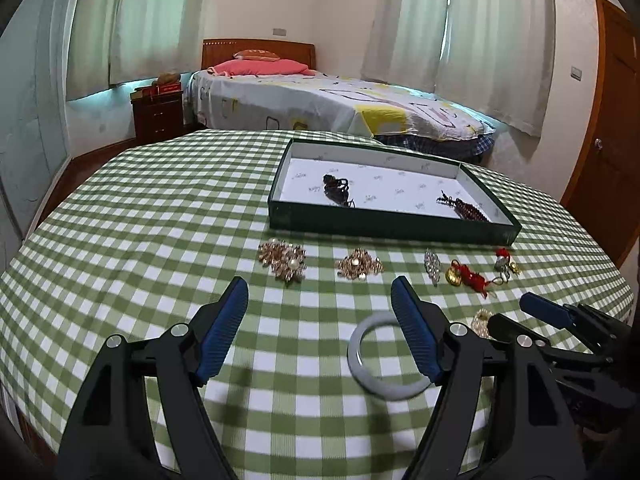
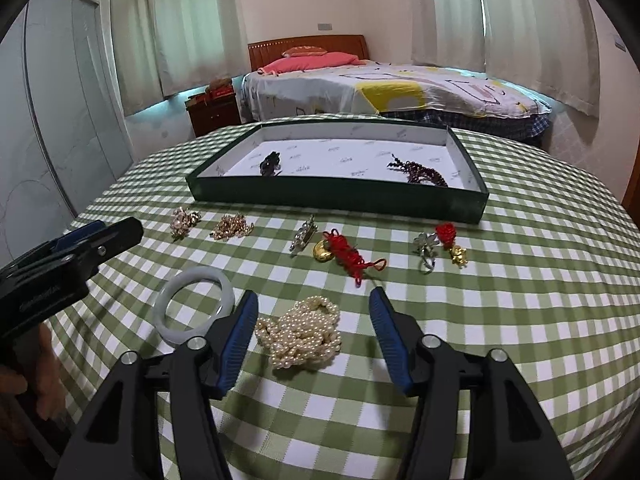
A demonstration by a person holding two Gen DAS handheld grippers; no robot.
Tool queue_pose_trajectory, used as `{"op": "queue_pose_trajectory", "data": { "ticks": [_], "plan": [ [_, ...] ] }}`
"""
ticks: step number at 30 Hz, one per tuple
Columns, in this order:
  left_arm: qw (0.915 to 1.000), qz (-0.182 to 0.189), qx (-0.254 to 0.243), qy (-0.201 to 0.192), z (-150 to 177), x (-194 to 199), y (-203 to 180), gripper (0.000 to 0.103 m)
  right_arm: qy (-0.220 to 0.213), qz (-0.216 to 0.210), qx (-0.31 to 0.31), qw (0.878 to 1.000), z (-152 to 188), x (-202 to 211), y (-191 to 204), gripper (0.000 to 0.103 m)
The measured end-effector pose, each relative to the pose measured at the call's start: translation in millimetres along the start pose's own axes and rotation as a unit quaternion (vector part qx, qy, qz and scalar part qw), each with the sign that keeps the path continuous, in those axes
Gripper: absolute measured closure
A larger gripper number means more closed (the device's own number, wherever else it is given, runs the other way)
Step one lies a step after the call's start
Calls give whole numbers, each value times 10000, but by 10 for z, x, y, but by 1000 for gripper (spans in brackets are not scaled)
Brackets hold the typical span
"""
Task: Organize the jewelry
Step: 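Grasp the pearl necklace with the right tool while the left tool grasps the white jade bangle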
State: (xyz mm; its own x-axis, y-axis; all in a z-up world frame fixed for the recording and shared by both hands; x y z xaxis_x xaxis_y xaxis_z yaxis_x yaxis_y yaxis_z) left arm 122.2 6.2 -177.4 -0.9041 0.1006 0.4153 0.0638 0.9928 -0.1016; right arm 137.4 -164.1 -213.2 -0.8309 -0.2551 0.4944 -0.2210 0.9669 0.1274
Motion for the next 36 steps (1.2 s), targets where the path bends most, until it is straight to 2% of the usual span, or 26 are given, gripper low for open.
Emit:
{"op": "queue_pose_trajectory", "data": {
  "ticks": [6,9,12,13,17,20,29,36],
  "plan": [
    [10000,1,0,65,96,28,2,30,432,54,35,9990,162,-154,36,43],
    [10000,14,14,62,101,26,-20,24,448,47,78,9990,185,-146,46,43],
    [10000,56,25,56,108,30,-51,23,447,38,133,9989,196,-124,55,58],
    [10000,59,8,67,118,24,-63,23,442,10,135,9989,198,-114,53,68],
    [9999,97,-2,141,156,-6,-126,21,423,-97,11,9991,191,-85,20,76],
    [9997,147,-19,169,178,-22,-173,17,327,-93,-25,9994,149,-31,-20,77],
    [9982,370,-271,375,296,-137,-456,16,134,79,-180,9997,59,56,-266,77],
    [9972,314,-391,553,404,-268,-537,16,108,41,-296,9995,64,52,-327,77]
  ]
}}
Point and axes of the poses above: each gripper's, at about its wrist camera, not at the fingertips, and x roughly against the way its jaws point, y to its left, z to its underside, the point moved 8 cm from there along -x, roughly the way its jaws point, and after that the axes turned 11 degrees about -y, right-handed, at the moved point
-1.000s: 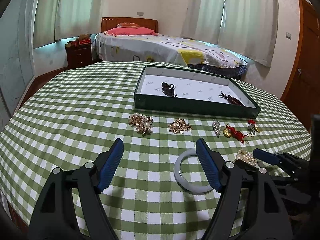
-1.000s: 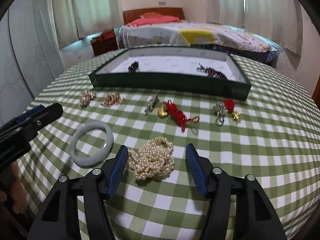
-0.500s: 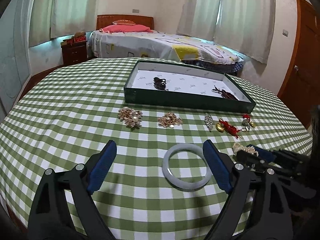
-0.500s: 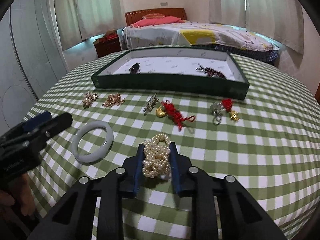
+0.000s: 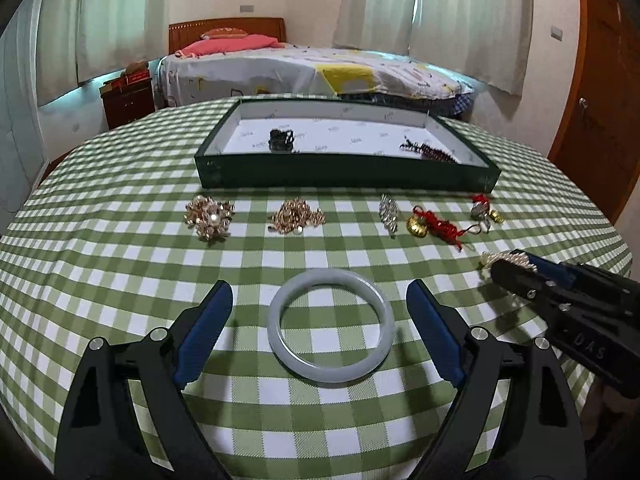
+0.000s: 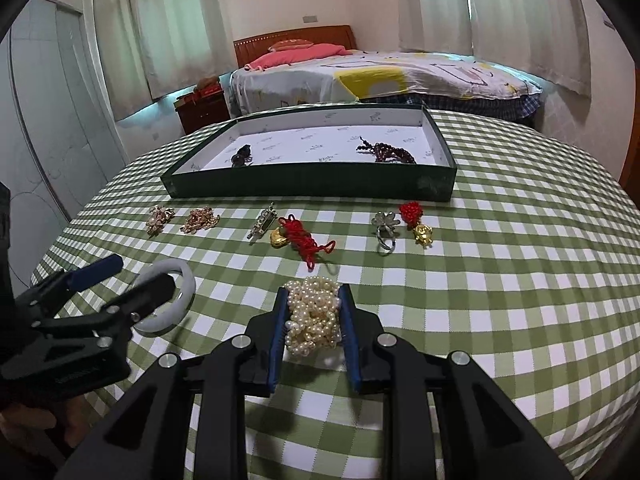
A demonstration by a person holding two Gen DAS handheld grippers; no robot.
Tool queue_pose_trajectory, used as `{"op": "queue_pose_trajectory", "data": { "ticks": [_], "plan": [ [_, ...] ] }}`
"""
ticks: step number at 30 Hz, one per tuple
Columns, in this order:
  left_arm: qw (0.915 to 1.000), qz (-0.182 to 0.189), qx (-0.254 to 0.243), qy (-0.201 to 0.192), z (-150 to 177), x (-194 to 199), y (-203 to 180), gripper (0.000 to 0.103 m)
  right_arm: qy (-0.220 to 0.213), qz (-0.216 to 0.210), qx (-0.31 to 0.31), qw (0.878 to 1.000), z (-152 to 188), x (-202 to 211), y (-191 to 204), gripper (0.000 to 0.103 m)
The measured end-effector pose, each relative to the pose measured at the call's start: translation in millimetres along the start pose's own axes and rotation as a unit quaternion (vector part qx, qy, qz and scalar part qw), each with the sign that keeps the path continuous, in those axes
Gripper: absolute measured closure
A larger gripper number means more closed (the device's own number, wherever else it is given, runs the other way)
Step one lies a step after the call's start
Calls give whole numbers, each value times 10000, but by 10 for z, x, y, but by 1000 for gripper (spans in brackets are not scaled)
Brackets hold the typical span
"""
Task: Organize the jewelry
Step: 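Grasp the pearl necklace with the right tool while the left tool grasps the white jade bangle, then carry the bangle and pearl necklace into the green box and open both tools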
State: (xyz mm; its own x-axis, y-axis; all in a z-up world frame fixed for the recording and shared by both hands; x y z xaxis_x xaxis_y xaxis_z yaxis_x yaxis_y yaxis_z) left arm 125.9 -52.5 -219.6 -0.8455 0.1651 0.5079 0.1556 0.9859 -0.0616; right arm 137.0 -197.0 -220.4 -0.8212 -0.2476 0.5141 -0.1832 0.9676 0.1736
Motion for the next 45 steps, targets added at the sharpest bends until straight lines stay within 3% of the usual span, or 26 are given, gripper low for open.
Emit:
{"op": "queue_pose_trajectory", "data": {
  "ticks": [17,23,30,39,45],
  "plan": [
    [9999,13,-22,131,109,-115,-6,17,13,-37,-28,10000,28,-9,-4,77],
    [9998,94,-128,84,106,-101,-47,34,4,-34,-30,10000,26,-8,3,77],
    [9997,204,-85,47,90,-77,-54,34,-43,-50,0,10000,9,7,19,77],
    [9980,146,-288,-539,-263,169,-74,34,-287,-111,49,9995,-162,90,81,77],
    [9946,191,-155,-1006,-745,254,-37,34,-673,-111,160,9975,-561,145,113,77]
  ]
}}
Point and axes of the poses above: each gripper's, at about its wrist camera, not at the fingertips, and x roughly against the way its jaws point, y to its left, z to its underside, the point moved 8 cm from there along -x, roughly the way its jaws point, and after that the axes turned 11 degrees about -y, right-handed, at the moved point
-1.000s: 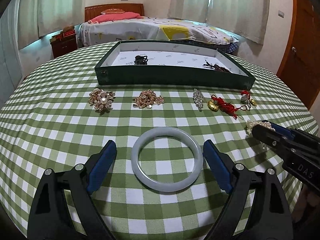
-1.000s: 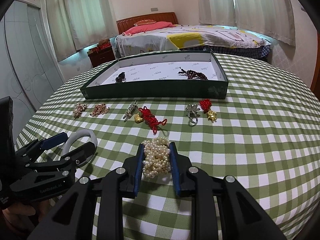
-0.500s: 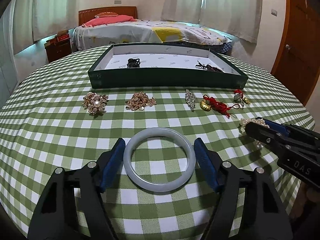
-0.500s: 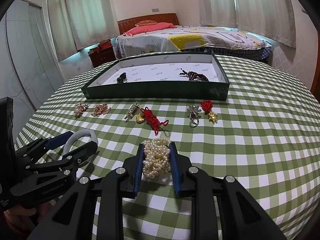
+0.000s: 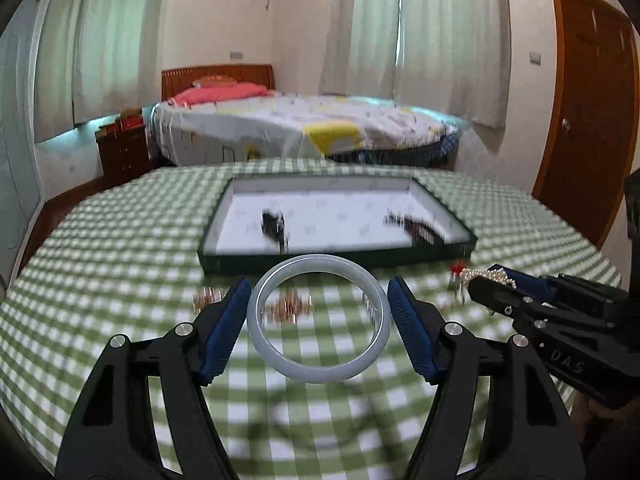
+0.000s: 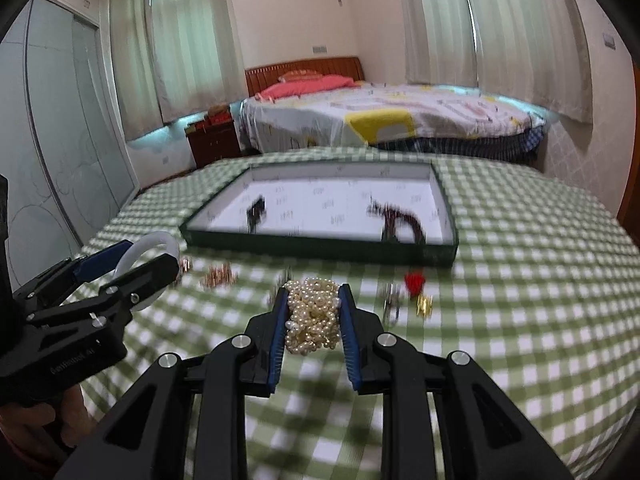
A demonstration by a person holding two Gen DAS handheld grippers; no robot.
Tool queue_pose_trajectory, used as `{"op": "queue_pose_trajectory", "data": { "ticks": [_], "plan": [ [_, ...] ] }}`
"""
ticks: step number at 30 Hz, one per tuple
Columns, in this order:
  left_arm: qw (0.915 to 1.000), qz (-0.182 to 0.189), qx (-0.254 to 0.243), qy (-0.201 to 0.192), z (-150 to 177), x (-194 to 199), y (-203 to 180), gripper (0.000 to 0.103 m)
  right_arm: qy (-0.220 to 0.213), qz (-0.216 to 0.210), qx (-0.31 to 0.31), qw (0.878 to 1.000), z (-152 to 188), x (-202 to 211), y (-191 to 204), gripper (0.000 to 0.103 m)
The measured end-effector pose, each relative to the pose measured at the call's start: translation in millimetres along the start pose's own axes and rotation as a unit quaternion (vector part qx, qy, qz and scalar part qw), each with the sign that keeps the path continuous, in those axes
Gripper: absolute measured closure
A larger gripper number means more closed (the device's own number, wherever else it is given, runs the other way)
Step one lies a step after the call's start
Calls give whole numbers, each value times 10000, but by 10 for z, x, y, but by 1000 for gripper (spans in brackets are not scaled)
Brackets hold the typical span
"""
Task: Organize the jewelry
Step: 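Carry the bangle and pearl necklace into the green box and open both tools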
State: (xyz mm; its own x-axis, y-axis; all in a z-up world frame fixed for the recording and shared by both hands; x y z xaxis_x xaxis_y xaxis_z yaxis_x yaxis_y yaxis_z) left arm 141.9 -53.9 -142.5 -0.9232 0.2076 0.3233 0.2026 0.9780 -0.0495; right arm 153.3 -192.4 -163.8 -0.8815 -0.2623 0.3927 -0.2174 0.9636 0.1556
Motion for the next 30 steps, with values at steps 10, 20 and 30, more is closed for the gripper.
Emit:
{"op": "queue_pose_trajectory", "data": {
  "ticks": [10,20,30],
  "plan": [
    [9983,-53,115,-576,-663,-523,28,34,-687,68,151,9975,-773,-371,-56,77],
    [9989,-144,231,373,-416,-1525,116,34,-188,112,14,9998,-699,-1231,-269,77],
    [9901,-140,363,1348,67,-1990,213,34,865,88,-74,9962,-298,-1670,-384,77]
  ]
}}
Point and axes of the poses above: each gripper's, at about its wrist camera, not at the fingertips, and x roughly against the way its jaws point, y to its left, z to its underside, the point moved 8 cm from there along -x, roughly the way its jaws point, and after that the axes turned 11 degrees about -y, right-handed, at the moved point
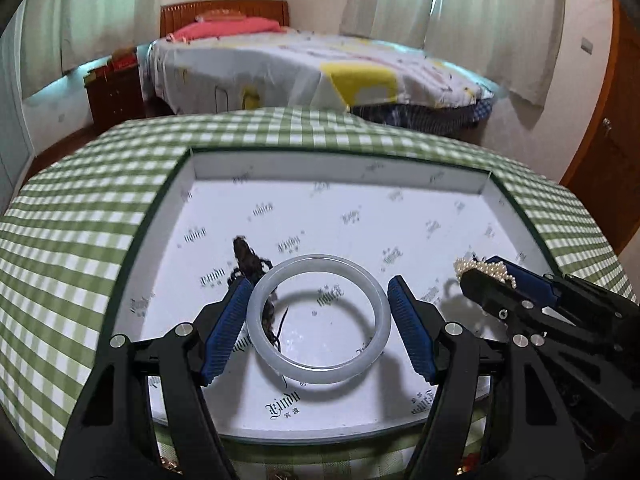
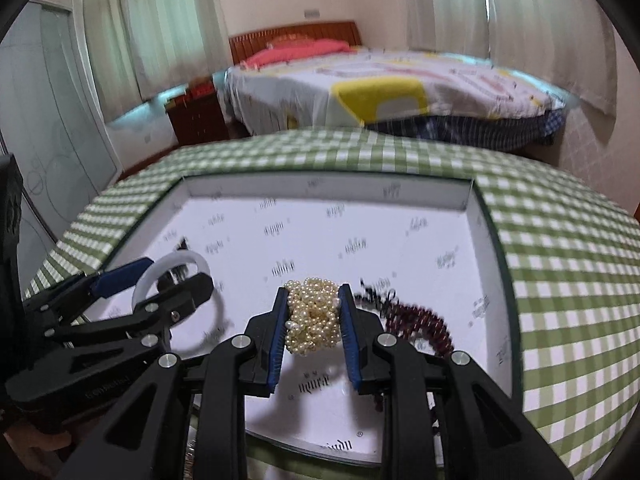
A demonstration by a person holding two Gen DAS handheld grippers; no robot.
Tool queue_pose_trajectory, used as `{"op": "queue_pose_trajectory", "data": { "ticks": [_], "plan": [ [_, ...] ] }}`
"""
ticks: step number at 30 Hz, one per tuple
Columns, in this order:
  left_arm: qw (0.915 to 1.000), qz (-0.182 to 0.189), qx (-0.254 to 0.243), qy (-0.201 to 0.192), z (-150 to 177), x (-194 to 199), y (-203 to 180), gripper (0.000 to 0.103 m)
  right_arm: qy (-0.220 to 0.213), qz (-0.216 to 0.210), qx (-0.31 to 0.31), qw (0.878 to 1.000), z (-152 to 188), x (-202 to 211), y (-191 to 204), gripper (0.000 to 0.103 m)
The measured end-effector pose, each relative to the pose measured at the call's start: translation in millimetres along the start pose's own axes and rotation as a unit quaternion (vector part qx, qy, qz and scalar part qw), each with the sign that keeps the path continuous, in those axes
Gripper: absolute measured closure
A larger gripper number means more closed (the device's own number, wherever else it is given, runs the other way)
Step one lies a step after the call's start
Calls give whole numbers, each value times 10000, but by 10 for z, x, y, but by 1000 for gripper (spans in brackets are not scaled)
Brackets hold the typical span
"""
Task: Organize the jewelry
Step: 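Carry the bangle and pearl necklace into the green box and open both tools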
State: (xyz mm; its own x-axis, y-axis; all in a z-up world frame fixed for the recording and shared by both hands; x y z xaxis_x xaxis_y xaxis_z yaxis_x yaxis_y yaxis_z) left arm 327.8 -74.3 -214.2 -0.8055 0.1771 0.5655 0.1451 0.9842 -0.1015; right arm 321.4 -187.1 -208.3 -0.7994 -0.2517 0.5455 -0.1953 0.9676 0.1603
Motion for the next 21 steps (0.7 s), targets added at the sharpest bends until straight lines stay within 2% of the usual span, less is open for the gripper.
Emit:
{"op": "queue_pose_trajectory", "data": {
  "ticks": [4,8,10,14,21],
  "plan": [
    [9999,46,-98,89,25,-44,-32,34,187,-19,-104,9998,75,-71,-38,76],
    [9997,47,26,239,71,-75,13,34,234,-51,-141,9996,85,-80,-43,62],
    [9996,80,120,256,74,-85,42,34,214,-55,-155,9996,83,-69,-45,59],
    [9996,106,122,218,61,-65,38,33,149,-45,-140,9998,66,-49,-42,59],
    [9997,185,69,-106,-48,171,15,33,-86,32,-97,9999,-25,99,-33,59]
  ]
}}
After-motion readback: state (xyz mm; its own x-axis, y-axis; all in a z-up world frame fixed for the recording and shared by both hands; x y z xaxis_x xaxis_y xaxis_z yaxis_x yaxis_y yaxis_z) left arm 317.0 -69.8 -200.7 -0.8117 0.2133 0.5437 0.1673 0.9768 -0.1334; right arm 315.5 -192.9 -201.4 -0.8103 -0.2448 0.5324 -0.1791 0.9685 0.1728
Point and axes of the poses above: each gripper's, at about its wrist camera, not at the fingertips, and x roughly against the way its jaws point, y to its left, z to its underside, the point moved 8 cm from there along -x, roughly the way its jaws point, and after that the axes turned 11 degrees about -y, right-handed, at the moved point
